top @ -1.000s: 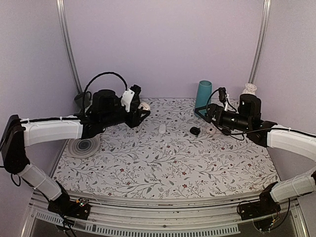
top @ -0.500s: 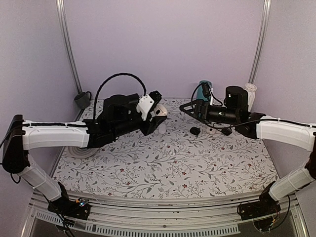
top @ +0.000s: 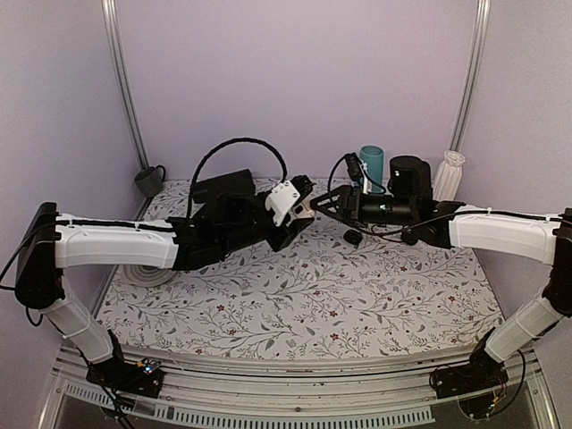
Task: Insert the wireless bluetooth earbuds into the charging case
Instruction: Pass from the left arm to the right
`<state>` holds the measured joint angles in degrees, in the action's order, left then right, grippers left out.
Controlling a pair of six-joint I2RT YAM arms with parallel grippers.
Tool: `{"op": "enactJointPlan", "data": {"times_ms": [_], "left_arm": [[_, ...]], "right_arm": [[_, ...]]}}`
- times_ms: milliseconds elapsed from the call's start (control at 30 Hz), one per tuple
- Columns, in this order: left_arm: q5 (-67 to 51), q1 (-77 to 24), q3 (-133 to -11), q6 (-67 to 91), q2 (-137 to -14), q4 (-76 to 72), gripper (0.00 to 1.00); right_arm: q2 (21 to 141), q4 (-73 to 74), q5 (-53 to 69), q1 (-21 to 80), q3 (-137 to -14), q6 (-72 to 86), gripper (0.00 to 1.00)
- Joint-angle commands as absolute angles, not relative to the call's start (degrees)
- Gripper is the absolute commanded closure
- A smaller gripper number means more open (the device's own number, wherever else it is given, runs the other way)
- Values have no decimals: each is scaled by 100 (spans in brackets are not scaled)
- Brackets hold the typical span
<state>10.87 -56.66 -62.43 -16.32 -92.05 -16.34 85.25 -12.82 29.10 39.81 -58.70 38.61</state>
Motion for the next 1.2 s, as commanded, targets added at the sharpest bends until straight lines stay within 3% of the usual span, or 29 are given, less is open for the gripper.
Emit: {"op": "enactJointPlan", "data": {"times_ms": [0, 167, 467, 633, 733, 833, 1000, 1167], "left_arm": [[1151, -5758, -6416, -1693, -9237, -1678, 57], [1082, -5775, -6407, -1640, -9237, -1720, 57], [1058, -5777, -6362, -1427, -9289, -1836, 57], [1064, -5779, -6359, -1393, -9311, -1848, 56], [1066, -5773, -6380, -1387, -9329, -1796, 53], [1031, -5762, -6398, -1352, -9334, -1742, 45], [833, -5718, -6264, -1161, -9338, -1801, 15], [473, -5646, -6125, -828, -9348, -1870, 6]], "right_arm": [[8647, -1266, 2993, 4088, -6053, 3858, 43], [8732, -1261, 2980, 4150, -6139, 3854, 47], [8885, -1275, 3143, 4164, -6276, 3902, 70], [8927, -1205, 3228, 4157, -6342, 3873, 74], [8920, -1143, 3216, 4158, -6391, 3825, 82], [8877, -1116, 3137, 4161, -6405, 3792, 93], [8830, -1082, 3095, 4149, -6404, 3667, 96], [8614, -1016, 2976, 4055, -6275, 3369, 96]]}}
